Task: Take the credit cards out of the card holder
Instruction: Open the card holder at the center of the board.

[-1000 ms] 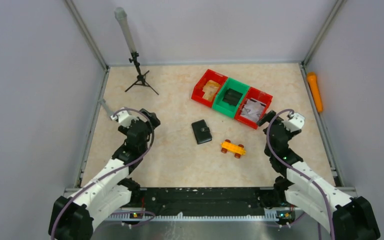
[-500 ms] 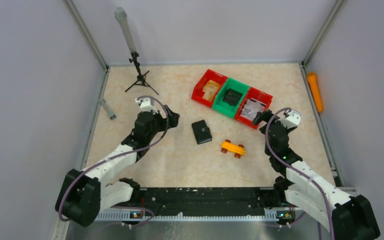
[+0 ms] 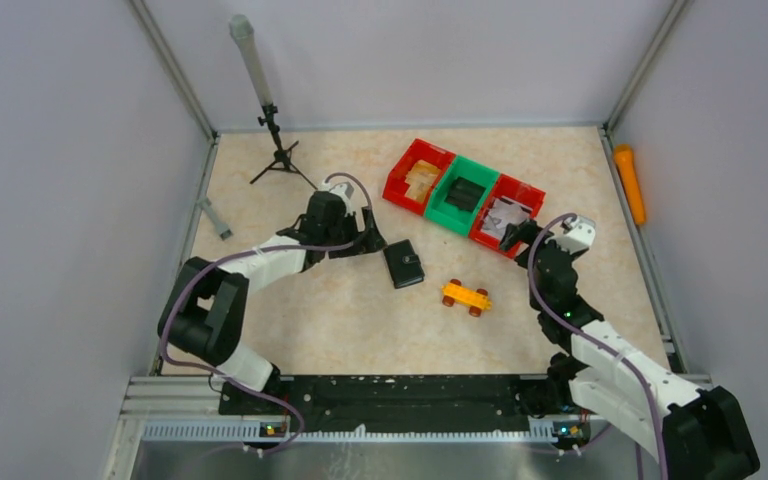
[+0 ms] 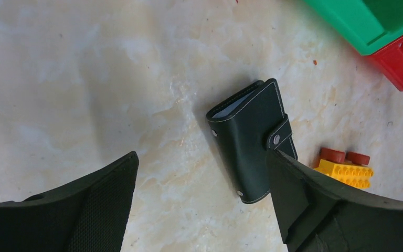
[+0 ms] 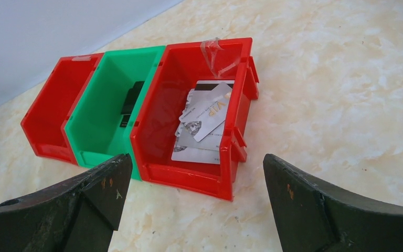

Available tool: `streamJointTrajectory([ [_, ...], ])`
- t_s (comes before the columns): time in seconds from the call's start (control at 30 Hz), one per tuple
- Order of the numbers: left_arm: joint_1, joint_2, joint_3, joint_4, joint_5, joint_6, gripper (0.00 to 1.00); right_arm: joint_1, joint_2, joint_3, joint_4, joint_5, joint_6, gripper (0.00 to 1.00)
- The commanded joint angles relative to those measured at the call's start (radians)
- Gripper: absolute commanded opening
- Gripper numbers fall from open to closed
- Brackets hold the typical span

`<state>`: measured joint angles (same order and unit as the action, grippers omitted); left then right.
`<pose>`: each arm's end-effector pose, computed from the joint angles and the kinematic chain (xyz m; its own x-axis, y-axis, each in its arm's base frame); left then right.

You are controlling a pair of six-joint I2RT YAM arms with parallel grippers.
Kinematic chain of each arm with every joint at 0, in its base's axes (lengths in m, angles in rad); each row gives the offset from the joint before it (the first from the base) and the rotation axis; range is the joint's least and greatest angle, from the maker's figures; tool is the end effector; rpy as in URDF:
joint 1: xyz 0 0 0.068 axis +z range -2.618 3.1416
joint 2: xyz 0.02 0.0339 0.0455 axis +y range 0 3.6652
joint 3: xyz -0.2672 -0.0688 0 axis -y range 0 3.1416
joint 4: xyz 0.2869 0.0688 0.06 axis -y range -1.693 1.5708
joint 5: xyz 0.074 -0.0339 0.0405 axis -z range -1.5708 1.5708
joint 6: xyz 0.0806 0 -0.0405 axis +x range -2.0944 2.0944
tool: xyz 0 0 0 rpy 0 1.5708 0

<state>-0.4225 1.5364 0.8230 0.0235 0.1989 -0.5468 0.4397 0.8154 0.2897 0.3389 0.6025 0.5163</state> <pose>0.3446 -0.1724 0.1408 -0.7771 -0.2095 -0.5935 0.1603 0.8460 -0.5085 0.2484 0.0664 0.1899 -0.0705 0.4163 -0.9065 0.2162 0.8935 0.3936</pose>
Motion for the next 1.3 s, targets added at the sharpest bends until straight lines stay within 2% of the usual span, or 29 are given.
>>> streamJointTrajectory([
  [0.0, -0.002, 0.049, 0.085, -0.118, 0.083, 0.014, 0.86, -0.004, 0.013, 0.021, 0.044, -0.020, -0.016, 0.98],
  [0.13, -0.005, 0.111, 0.117, -0.124, 0.191, 0.011, 0.74, -0.003, 0.024, 0.025, 0.046, -0.027, -0.017, 0.98],
  [0.3, -0.021, 0.171, 0.169, -0.179, 0.207, 0.026, 0.70, -0.004, 0.036, 0.031, 0.046, -0.040, -0.016, 0.97],
  [0.47, -0.028, 0.201, 0.176, -0.163, 0.236, 0.019, 0.67, -0.004, 0.042, 0.037, 0.040, -0.047, -0.017, 0.97],
  [0.57, -0.030, 0.224, 0.184, -0.163, 0.244, 0.016, 0.61, -0.004, 0.045, 0.035, 0.048, -0.066, -0.019, 0.97],
  [0.63, -0.028, 0.243, 0.192, -0.163, 0.260, 0.012, 0.53, -0.004, 0.057, 0.036, 0.063, -0.095, -0.030, 0.97],
  [0.73, -0.028, 0.257, 0.204, -0.163, 0.279, 0.008, 0.36, -0.004, 0.098, 0.052, 0.086, -0.198, -0.067, 0.97],
  [0.83, -0.027, 0.227, 0.187, -0.139, 0.260, 0.006, 0.16, -0.004, 0.177, 0.070, 0.171, -0.434, -0.124, 0.96],
  [0.9, -0.027, 0.174, 0.150, -0.106, 0.217, 0.005, 0.08, -0.003, 0.258, 0.105, 0.204, -0.608, -0.140, 0.92],
  [0.97, -0.027, 0.130, 0.116, -0.075, 0.181, 0.007, 0.02, 0.016, 0.339, 0.160, 0.195, -0.684, -0.152, 0.92],
  [1.07, -0.027, 0.103, 0.093, -0.036, 0.188, 0.003, 0.00, 0.080, 0.471, 0.250, 0.171, -0.786, -0.196, 0.93],
  [1.13, -0.027, 0.106, 0.091, -0.017, 0.222, -0.007, 0.00, 0.161, 0.561, 0.320, 0.114, -0.748, -0.248, 0.93],
  [1.27, -0.027, 0.113, 0.082, 0.045, 0.303, -0.024, 0.00, 0.320, 0.682, 0.429, 0.012, -0.536, -0.332, 0.93],
])
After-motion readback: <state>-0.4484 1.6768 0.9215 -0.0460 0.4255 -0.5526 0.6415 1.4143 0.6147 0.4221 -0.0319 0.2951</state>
